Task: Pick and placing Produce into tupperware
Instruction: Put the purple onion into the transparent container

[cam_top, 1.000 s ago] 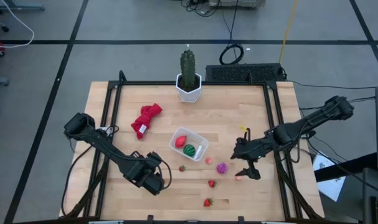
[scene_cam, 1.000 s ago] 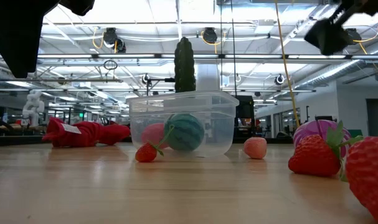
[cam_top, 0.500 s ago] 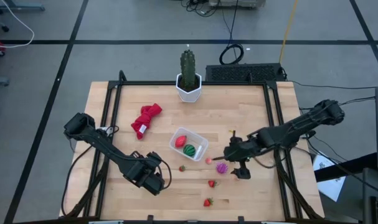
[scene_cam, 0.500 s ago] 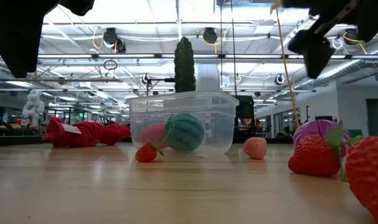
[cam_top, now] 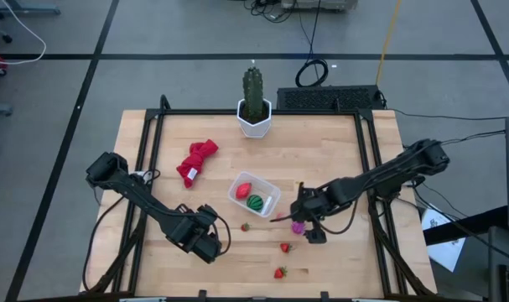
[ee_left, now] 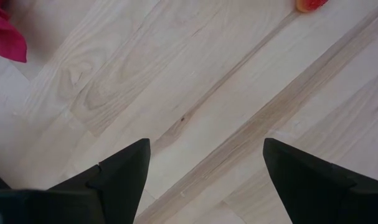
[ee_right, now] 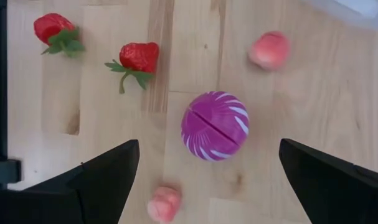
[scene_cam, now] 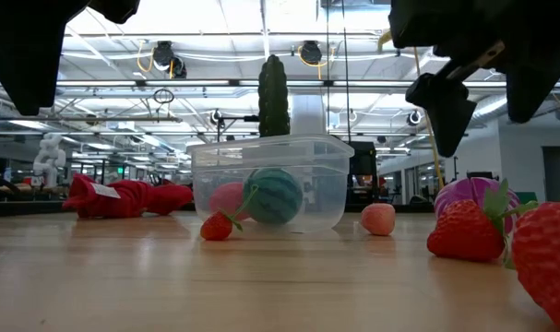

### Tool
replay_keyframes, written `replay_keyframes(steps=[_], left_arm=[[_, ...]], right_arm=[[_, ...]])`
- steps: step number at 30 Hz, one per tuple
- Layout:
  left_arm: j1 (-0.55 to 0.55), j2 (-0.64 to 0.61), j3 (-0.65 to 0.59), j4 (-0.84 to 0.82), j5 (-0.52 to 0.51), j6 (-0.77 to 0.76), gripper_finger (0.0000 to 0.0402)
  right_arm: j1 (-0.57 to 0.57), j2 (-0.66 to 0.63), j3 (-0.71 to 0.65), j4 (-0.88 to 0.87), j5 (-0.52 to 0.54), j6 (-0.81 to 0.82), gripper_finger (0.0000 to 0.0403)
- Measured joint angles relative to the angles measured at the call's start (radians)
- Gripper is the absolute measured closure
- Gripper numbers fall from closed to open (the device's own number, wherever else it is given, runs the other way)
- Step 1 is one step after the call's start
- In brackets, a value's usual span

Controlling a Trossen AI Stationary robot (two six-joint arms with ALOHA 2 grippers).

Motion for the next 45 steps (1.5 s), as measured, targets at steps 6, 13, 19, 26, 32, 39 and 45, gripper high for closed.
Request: replay_keyframes(steps=[6,13,19,26,32,39,45], left_arm=[[0.0,0.0,0.0,0.0,0.0,0.0,0.0091],[0.0,0.0,0.0,0.0,0.0,0.0,0.009],[0.0,0.0,0.0,0.0,0.0,0.0,0.0085],[-0.001,0.0,0.0,0.0,0.0,0.0,0.0091],[-0.006,0.0,0.0,0.0,0.0,0.0,0.0085],[-0.016,0.0,0.0,0.001,0.0,-0.007,0.0088],[-0.019,0.0,0.0,0.002,0.0,-0.013,0.0083]], right_arm=[[-0.004,0.006,0.0,0.034,0.0,0.01,0.0023],[-0.022,0.006,-0.022,0.039,0.0,0.061,0.0023],[-0.022,0.007,-0.064,0.055,-0.003,0.093,0.0023],[-0.022,0.006,-0.064,0.133,-0.003,0.125,0.0023],[-0.022,0.037,-0.065,0.141,-0.07,0.156,0.0023],[-0.021,0.07,-0.064,0.15,-0.13,0.168,0.0023],[-0.024,0.108,-0.064,0.162,-0.131,0.169,0.0023]])
